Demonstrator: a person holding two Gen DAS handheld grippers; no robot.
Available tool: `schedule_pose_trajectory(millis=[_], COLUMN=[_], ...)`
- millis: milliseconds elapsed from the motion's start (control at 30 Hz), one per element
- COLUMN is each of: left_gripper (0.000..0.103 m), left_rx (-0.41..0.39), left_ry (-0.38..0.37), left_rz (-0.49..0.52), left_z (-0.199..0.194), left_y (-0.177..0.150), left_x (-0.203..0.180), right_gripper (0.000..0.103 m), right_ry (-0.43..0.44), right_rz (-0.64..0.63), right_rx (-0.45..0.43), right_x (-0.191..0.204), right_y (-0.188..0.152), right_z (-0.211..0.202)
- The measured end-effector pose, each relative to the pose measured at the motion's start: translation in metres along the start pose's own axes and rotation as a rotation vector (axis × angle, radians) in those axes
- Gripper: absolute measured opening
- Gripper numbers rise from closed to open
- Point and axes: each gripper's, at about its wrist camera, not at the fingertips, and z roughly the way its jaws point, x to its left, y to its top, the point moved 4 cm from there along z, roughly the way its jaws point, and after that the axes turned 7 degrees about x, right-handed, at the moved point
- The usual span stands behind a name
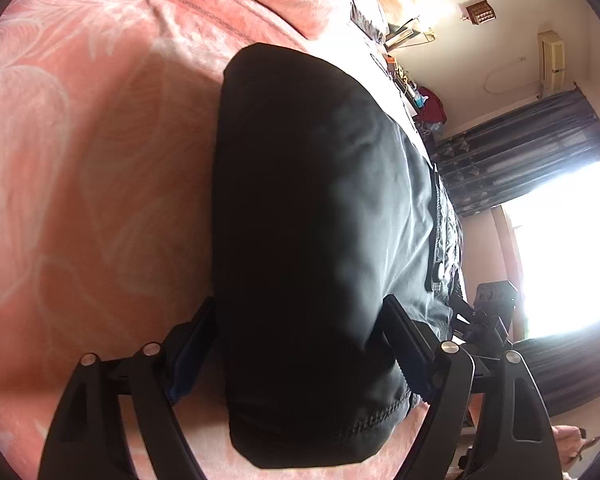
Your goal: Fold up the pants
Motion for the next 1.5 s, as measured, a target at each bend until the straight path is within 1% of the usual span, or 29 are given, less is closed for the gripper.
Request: schedule_pose_trajectory(millis=[100,133,233,300,333,367,400,500,533,567,600,633,667,700,733,767,867,900,1033,1200,1267,1333,1433,1500], left_gripper=[0.086,0.086,0.086,0.087,0.093,0.1,0.099,0.099,0.099,0.099,0.099,0.099,0.099,0.099,0.099,0.099,0.099,0.099,0.099,0.099,0.099,0.099,0.099,0.099], left_rx=[-0.023,-0.036,-0.081,-0.109,-0.12,-0.135,-0.157,-0.174,-0.179,-0.179,-0.179,-0.184,-0.197,-0.211,-0.22,-0.225,-0.225,-0.221,-0.234,-0.243,-0.244,-0.25,-0.243,-0.238], left_ry=[0.045,0.053,0.111,0.158,0.181,0.201,0.23,0.321,0.352,0.406,0.46,0.531,0.617,0.677,0.715,0.721,0.642,0.63,0.644,0.679,0.688,0.677,0.681,0.688], left_rz=[-0.003,-0.008,0.003,0.025,0.036,0.05,0.068,0.114,0.12,0.115,0.114,0.115,0.125,0.14,0.152,0.165,0.162,0.155,0.158,0.151,0.154,0.166,0.18,0.189], left_z=[-0.013,-0.019,-0.037,-0.049,-0.054,-0.061,-0.066,-0.08,-0.08,-0.08,-0.087,-0.09,-0.09,-0.093,-0.094,-0.094,-0.098,-0.099,-0.11,-0.114,-0.116,-0.116,-0.113,-0.11], left_y=[-0.007,-0.009,-0.016,-0.022,-0.026,-0.033,-0.037,-0.058,-0.062,-0.066,-0.076,-0.082,-0.086,-0.095,-0.101,-0.106,-0.116,-0.118,-0.124,-0.123,-0.125,-0.125,-0.126,-0.128], left_x=[0.002,0.002,-0.008,-0.02,-0.028,-0.034,-0.046,-0.069,-0.077,-0.083,-0.08,-0.082,-0.088,-0.089,-0.091,-0.098,-0.111,-0.114,-0.12,-0.122,-0.125,-0.129,-0.132,-0.134], right_gripper=[0.09,0.091,0.091,0.092,0.092,0.092,0.093,0.098,0.1,0.1,0.1,0.1,0.1,0.1,0.1,0.1,0.1,0.1,0.1,0.1,0.1,0.1,0.1,0.1], right_ry=[-0.029,-0.02,0.051,0.042,0.028,-0.006,-0.059,-0.311,-0.385,-0.437,-0.484,-0.525,-0.566,-0.598,-0.617,-0.623,-0.577,-0.567,-0.612,-0.63,-0.652,-0.678,-0.715,-0.713], right_rz=[-0.025,-0.015,0.081,0.134,0.128,0.108,0.081,-0.01,-0.039,-0.066,-0.077,-0.071,-0.061,-0.057,-0.059,-0.059,-0.058,-0.055,-0.063,-0.075,-0.097,-0.116,-0.134,-0.139], right_rx=[-0.007,-0.014,-0.082,-0.13,-0.148,-0.16,-0.165,-0.172,-0.181,-0.196,-0.217,-0.228,-0.222,-0.205,-0.189,-0.182,-0.174,-0.172,-0.192,-0.206,-0.209,-0.206,-0.186,-0.17], right_x=[0.006,0.005,-0.005,-0.007,0.0,0.01,0.022,0.065,0.08,0.088,0.1,0.107,0.113,0.116,0.12,0.125,0.137,0.141,0.154,0.166,0.173,0.177,0.18,0.181], right_y=[-0.018,-0.021,-0.02,-0.015,-0.013,-0.012,-0.013,-0.024,-0.029,-0.04,-0.046,-0.052,-0.058,-0.064,-0.069,-0.073,-0.085,-0.086,-0.096,-0.101,-0.102,-0.103,-0.105,-0.108], right_z=[-0.011,-0.017,-0.038,-0.056,-0.064,-0.071,-0.077,-0.086,-0.085,-0.09,-0.091,-0.09,-0.088,-0.085,-0.081,-0.079,-0.077,-0.077,-0.089,-0.099,-0.101,-0.099,-0.093,-0.088])
